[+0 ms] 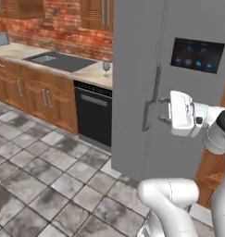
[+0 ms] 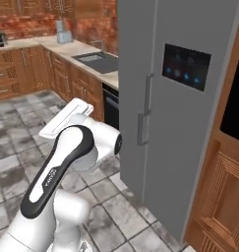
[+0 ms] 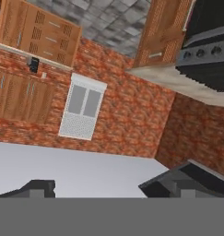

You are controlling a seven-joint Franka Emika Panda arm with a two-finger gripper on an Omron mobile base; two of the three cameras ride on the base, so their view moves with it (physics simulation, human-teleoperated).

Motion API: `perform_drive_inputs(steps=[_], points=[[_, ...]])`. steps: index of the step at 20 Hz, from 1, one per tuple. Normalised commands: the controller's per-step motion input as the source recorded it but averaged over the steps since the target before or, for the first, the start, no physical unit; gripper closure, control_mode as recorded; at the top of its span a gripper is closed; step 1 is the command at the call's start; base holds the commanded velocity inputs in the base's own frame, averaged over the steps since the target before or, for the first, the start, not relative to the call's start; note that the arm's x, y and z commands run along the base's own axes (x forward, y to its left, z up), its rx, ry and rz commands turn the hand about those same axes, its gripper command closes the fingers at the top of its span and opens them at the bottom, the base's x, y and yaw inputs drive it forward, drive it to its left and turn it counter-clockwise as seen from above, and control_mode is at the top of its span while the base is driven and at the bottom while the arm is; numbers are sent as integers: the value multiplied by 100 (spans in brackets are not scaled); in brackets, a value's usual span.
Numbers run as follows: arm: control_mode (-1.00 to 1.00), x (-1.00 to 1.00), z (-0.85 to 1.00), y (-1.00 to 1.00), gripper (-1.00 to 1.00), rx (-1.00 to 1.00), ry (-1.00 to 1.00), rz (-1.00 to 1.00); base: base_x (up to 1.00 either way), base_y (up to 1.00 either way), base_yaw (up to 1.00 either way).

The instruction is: Retrieve the wine glasses from the counter and place one next to each plate.

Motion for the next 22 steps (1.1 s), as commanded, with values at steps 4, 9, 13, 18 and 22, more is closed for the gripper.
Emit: perform_drive_inputs(steps=[4,9,13,18,22], points=[[100,0,0,0,-100,0,0,0,100,96,-54],[100,0,0,0,-100,0,0,0,100,93,-60],[100,0,0,0,-100,0,0,0,90,100,-56],[100,0,0,0,-100,0,0,0,64,100,-51],[100,0,0,0,-100,0,0,0,48,100,-49]])
